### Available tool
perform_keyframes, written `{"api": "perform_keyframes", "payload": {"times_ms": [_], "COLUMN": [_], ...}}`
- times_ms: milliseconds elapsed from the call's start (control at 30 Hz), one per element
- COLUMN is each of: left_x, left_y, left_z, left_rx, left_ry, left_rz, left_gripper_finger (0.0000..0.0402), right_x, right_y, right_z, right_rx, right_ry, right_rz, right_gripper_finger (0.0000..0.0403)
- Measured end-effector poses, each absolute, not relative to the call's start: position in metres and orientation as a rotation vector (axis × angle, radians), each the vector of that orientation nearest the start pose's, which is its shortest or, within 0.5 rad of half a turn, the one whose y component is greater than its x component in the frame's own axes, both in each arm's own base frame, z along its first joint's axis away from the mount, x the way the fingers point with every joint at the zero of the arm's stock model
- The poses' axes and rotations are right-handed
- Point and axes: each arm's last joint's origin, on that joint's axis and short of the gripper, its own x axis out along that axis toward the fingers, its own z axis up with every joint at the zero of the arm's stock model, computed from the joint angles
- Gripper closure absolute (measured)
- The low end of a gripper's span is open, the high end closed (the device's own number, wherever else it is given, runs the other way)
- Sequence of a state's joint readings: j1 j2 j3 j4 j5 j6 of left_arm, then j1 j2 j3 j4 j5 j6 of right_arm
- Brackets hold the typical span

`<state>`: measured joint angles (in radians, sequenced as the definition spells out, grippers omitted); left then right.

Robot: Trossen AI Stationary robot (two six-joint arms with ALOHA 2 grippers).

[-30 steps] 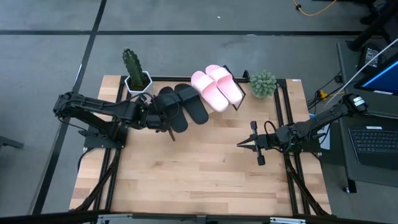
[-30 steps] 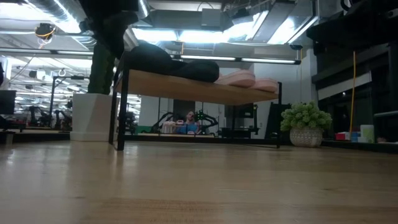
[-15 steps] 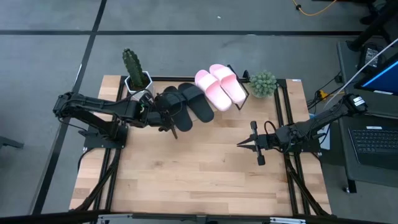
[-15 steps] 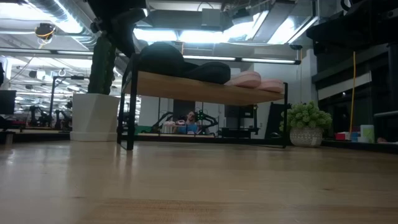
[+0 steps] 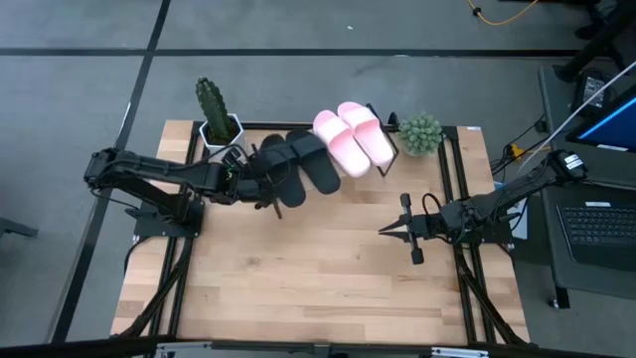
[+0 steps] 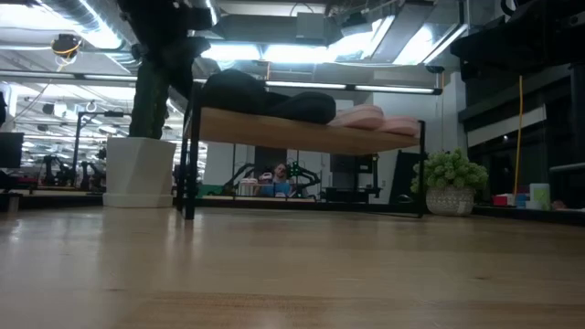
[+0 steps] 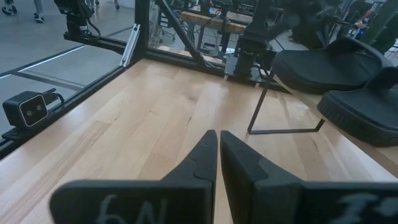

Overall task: Pick and place slides into the shelf
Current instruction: Put the black slides on the shelf, then adjust the left black slide on the shelf

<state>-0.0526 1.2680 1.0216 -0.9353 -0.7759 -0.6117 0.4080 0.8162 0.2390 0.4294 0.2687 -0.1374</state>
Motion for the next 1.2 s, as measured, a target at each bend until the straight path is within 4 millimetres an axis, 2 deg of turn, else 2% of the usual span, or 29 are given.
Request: {"api": "perform_keyframes", "payload": {"times_ms": [167,300,533,733,867,1000,1200], "left_x": [0.227,0.223,0.219,0.215,0.21,0.206,0.203], "left_y": [0.003,-0.002,-0.014,-0.043,-0.07,-0.093,-0.112], "left_z": [0.297,0.308,0.313,0.318,0.316,0.304,0.284], "left_rx": [-0.074,-0.079,-0.06,0.011,0.037,0.042,0.065], "left_ry": [0.8,0.759,0.734,0.638,0.577,0.531,0.493], "left_rz": [0.87,0.851,0.803,0.748,0.666,0.574,0.469], "left_gripper_finger": [0.0401,0.0401,0.0401,0.0402,0.0401,0.0402,0.0402], "right_x": [0.161,0.161,0.161,0.161,0.161,0.161,0.164], "right_y": [0.061,0.061,0.061,0.061,0.061,0.061,0.061], "right_z": [0.198,0.198,0.198,0.198,0.199,0.203,0.215], "right_rx": [-0.187,-0.188,-0.189,-0.192,-0.214,-0.217,-0.244], "right_ry": [0.131,0.132,0.134,0.133,0.122,0.077,0.041], "right_rz": [0.149,0.148,0.149,0.149,0.15,0.147,0.131], "right_gripper_finger": [0.0379,0.0379,0.0379,0.0379,0.0379,0.0379,0.0379]}}
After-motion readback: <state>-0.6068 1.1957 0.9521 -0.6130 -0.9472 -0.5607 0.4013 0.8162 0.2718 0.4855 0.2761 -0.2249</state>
